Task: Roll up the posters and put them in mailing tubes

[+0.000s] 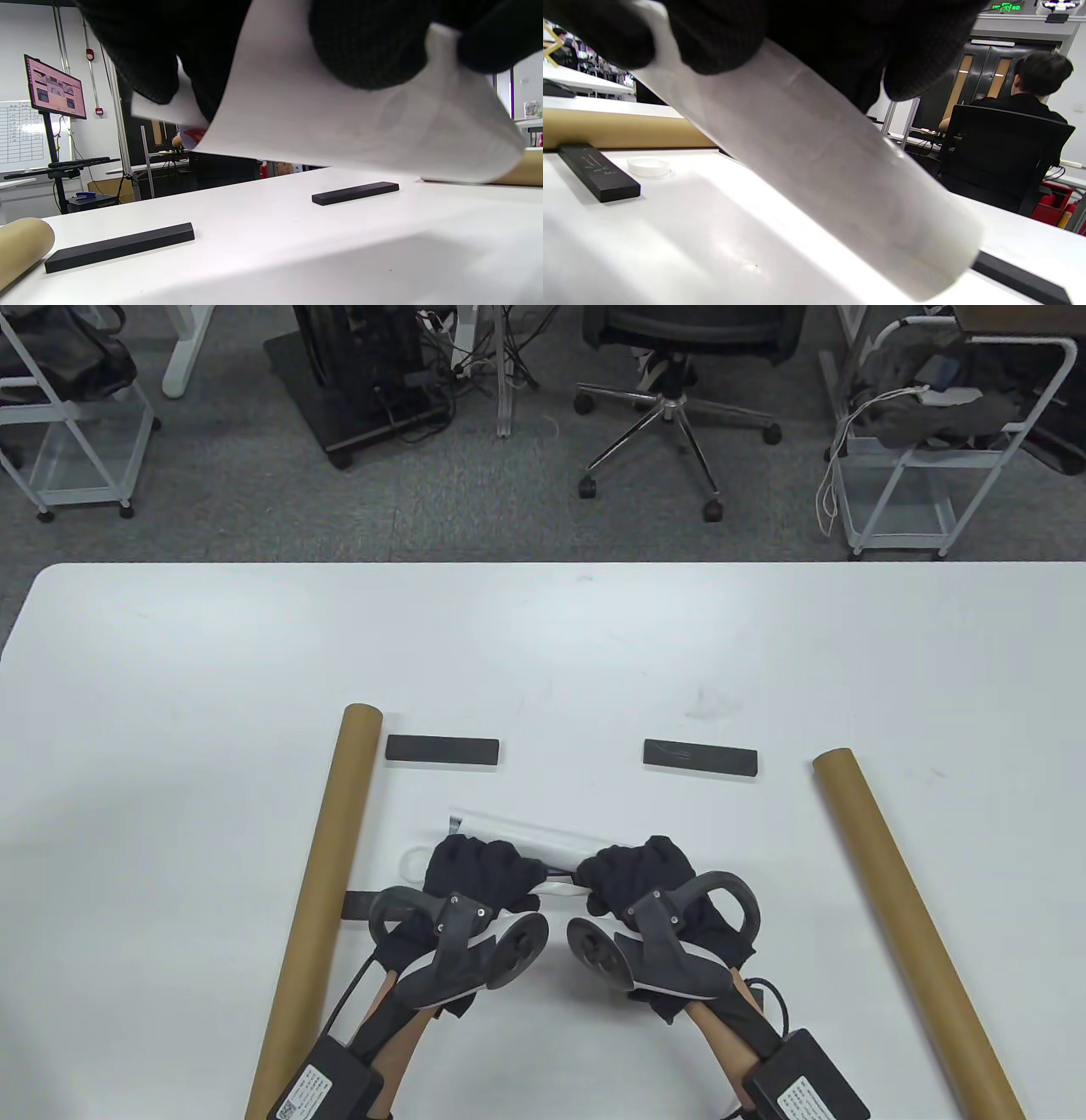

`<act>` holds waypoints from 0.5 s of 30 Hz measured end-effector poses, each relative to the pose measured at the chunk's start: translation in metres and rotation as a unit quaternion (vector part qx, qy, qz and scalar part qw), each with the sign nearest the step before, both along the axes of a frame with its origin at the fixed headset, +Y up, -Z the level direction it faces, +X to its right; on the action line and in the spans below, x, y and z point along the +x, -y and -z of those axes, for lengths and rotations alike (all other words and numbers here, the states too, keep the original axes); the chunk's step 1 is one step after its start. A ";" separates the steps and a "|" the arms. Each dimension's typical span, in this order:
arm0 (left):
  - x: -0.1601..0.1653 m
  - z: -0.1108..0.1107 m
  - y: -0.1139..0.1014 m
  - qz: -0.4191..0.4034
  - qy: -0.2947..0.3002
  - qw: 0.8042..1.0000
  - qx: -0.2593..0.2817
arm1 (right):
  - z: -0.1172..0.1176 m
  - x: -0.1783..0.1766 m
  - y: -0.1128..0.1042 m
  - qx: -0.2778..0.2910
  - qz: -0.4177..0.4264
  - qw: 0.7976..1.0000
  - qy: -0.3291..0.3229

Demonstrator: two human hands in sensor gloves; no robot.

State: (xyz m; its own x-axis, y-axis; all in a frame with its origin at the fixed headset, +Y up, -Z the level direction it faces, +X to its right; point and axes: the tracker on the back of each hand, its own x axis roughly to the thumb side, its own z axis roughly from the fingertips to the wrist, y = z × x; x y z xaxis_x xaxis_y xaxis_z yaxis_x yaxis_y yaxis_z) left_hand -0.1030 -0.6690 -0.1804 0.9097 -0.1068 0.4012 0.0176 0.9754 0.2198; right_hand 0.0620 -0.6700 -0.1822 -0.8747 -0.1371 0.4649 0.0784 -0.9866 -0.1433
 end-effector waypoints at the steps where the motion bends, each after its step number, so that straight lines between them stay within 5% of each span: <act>1: -0.001 -0.001 -0.001 0.000 -0.001 1.000 0.007 | 0.001 0.003 0.002 -0.001 0.009 1.000 -0.003; 15: -0.005 0.003 -0.001 -0.002 -0.010 1.000 -0.012 | -0.005 0.031 0.003 0.013 0.010 1.000 0.022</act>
